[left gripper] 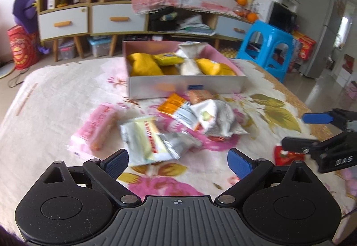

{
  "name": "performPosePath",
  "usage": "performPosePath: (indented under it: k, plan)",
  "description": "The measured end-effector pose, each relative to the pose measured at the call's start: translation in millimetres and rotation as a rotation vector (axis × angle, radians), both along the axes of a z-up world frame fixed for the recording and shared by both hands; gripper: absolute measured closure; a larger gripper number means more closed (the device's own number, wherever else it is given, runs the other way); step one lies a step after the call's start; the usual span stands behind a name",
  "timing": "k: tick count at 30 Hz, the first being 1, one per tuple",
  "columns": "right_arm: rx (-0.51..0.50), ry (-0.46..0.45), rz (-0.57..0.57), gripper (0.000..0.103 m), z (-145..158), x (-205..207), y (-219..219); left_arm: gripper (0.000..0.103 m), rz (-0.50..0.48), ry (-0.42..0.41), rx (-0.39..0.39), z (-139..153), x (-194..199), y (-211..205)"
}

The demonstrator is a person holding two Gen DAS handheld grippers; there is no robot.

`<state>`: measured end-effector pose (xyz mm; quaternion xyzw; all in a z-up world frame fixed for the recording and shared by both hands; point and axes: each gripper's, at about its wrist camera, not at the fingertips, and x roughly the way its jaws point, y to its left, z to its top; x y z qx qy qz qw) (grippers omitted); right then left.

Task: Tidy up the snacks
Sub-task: 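Move both open tools back over the remaining snacks on the bedspread, then grasp a red candy wrapper with the left tool while the right tool grasps another red candy packet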

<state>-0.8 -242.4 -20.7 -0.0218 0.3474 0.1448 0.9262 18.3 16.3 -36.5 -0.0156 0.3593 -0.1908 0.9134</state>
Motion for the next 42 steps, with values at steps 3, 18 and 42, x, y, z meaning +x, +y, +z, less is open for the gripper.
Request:
performPosePath:
  k: [3, 18, 42]
  plan:
    - [-0.014, 0.018, 0.018, 0.008, -7, -7, -2, 0.006, -0.059, 0.020, -0.030, -4, -5, -10]
    - [-0.067, 0.032, 0.134, 0.011, -34, -22, -12, 0.009, -0.152, 0.112, -0.135, -17, -11, -45]
    - [0.003, 0.061, 0.190, 0.057, -40, -19, -17, 0.059, -0.166, 0.151, -0.099, -26, -9, -52]
